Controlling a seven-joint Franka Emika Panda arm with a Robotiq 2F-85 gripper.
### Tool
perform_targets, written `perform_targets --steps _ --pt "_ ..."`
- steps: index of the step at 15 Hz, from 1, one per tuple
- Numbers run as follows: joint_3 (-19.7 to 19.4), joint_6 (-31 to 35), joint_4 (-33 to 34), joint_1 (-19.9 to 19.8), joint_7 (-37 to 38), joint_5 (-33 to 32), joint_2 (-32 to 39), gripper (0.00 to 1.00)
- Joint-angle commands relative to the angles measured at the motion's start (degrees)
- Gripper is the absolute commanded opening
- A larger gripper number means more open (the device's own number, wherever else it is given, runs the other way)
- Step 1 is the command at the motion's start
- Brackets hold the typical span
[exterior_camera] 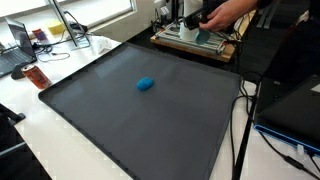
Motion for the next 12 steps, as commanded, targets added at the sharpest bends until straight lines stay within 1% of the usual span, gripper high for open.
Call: perform_targets --steps 1,4,7,12 --pt "-1.79 -2.96 1.21 2.85 -7.29 5.2 0.16 1.0" --pt "-2.31 -5.84 1.77 3.73 -10.95 7.22 0.39 1.0" --pt "-2.83 -8.75 2.3 3.53 -13.28 7.74 0.24 1.0" --pt "-3.33 -10.7 2.64 3.17 -15.16 7.79 0.37 1.0"
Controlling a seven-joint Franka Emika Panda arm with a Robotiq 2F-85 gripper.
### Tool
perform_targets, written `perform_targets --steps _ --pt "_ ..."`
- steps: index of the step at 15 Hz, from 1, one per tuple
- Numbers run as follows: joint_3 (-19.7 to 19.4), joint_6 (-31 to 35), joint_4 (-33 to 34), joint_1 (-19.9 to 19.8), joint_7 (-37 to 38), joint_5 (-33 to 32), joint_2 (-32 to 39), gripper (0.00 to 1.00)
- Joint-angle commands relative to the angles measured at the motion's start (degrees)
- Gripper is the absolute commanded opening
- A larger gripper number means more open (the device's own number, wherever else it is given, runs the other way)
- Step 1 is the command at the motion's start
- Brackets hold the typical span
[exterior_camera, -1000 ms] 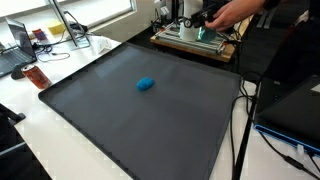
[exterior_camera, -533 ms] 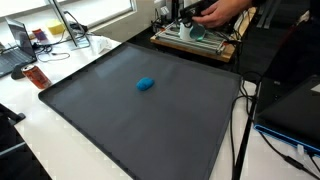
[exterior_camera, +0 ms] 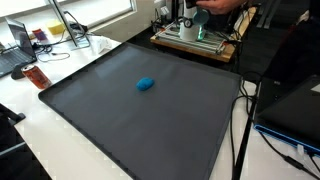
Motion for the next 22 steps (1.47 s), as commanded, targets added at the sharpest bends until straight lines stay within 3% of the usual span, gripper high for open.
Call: perform_targets --steps 1,12,14,16,17,22 --pt "-0.73 -2.07 0.79 -0.1 -1.96 1.64 0.43 1.0" --pt "-0.56 -1.8 0.49 -0.2 -1.91 1.73 1.02 1.0" --pt "-0.49 -1.62 0.47 -0.31 -1.66 1.64 1.12 0.74" --pt "-0.94 -2.89 0.66 -0.76 -1.8 1.05 0.27 0.59" --pt "-0.99 -3.09 0.75 -0.89 -1.71 1.0 0.3 0.54" --pt "-1.58 -3.64 0.85 -1.48 -1.67 1.01 0.39 0.54"
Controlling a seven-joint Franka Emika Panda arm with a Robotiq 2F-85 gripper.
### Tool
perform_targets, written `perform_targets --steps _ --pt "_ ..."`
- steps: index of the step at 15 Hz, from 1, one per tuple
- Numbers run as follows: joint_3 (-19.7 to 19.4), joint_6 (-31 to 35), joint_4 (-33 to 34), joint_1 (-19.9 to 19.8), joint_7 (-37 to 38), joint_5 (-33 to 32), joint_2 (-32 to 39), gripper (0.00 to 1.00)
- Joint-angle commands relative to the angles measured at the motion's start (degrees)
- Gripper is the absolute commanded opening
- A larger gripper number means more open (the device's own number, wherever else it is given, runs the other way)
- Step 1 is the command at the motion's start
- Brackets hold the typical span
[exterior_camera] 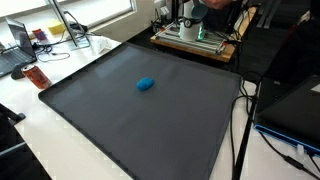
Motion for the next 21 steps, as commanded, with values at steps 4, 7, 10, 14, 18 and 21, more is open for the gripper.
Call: perform_targets --steps 4,7,10,14,18,21 --pt "-0.39 -2.69 0.84 -0.78 -0.6 0.66 -0.14 0.69" --pt "-0.37 -2.9 0.89 -0.97 -0.53 0.46 -0.09 1.0" --pt "-0.33 -2.86 0.85 -1.03 -0.58 0.49 -0.15 0.99" --pt "-0.34 -2.69 0.81 -1.07 -0.51 0.58 -0.14 0.64" --pt "-0.31 -2.64 0.82 -1.13 -0.32 0.57 -0.17 0.42" --pt "-0.37 -2.68 0.94 -1.28 -0.24 0.65 -0.15 0.28"
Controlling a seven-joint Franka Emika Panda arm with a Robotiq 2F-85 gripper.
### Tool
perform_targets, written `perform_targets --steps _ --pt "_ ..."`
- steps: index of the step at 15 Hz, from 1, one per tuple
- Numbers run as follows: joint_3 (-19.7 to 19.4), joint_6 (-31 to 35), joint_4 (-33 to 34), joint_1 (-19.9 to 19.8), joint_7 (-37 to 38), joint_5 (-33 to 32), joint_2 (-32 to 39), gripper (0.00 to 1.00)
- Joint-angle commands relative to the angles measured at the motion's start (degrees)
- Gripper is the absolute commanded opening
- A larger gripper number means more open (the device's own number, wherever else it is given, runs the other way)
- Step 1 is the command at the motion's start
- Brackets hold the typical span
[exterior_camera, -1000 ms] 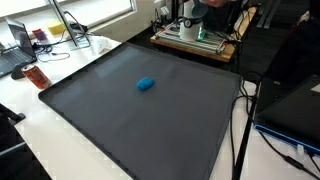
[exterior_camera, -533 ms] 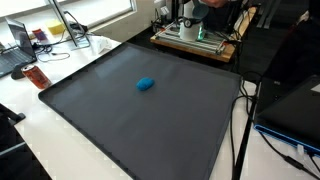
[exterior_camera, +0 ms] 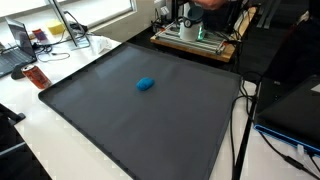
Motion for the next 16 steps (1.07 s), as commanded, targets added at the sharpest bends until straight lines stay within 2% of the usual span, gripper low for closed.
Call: perform_targets --steps 1,10,13,16 --pt "-0.07 -1.44 0.79 -0.68 -0.14 0.67 -0.12 0.28" --pt "1.07 -1.25 1.19 -0.9 2.52 0.14 0.2 0.28" --pt "1.94 0.83 0.87 -1.05 5.02 0.39 -0.05 0.28" --pt "2.05 7.81 3.3 -2.4 6.53 -2.38 1.66 0.28"
